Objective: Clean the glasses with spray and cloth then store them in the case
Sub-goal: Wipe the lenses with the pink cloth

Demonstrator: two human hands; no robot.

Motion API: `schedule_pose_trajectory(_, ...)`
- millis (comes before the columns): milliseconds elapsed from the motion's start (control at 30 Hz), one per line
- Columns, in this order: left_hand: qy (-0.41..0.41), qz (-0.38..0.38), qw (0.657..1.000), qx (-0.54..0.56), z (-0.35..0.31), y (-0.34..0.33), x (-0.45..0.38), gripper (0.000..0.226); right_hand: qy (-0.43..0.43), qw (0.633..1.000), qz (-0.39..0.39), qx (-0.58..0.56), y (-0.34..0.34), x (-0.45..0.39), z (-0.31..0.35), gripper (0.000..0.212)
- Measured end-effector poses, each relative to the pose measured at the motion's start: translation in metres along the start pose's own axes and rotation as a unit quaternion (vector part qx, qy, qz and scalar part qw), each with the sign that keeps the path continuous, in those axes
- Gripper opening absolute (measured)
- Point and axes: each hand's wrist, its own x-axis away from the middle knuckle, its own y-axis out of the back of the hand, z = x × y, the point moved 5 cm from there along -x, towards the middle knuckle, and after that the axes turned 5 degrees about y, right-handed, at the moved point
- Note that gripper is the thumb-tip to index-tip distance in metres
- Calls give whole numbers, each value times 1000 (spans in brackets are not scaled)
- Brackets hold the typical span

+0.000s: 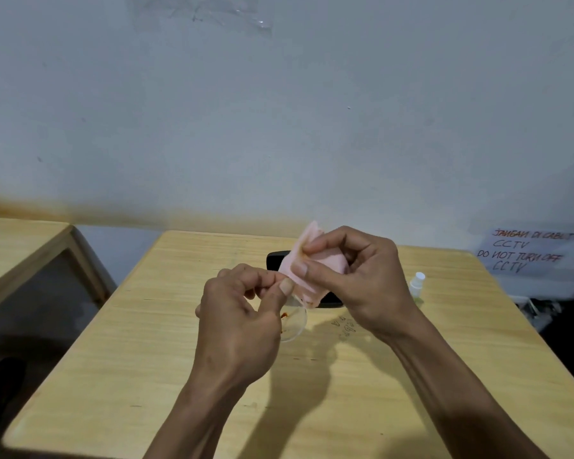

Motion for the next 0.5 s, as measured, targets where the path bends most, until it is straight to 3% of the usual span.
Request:
schedule_pose_trajectory(167, -9, 7, 1000, -11, 0, 0, -1, 6, 7, 999, -19, 25, 14, 0, 2, 11)
schedule_pose_trajectory(400, -6, 0, 1000, 7, -2, -4, 0, 4, -2, 1000, -4, -2, 4, 5, 1, 19)
schedule_pose_trajectory(500, -10, 12, 1000, 5, -5, -5, 0, 5, -12, 999, -45, -24, 12, 2, 3, 19)
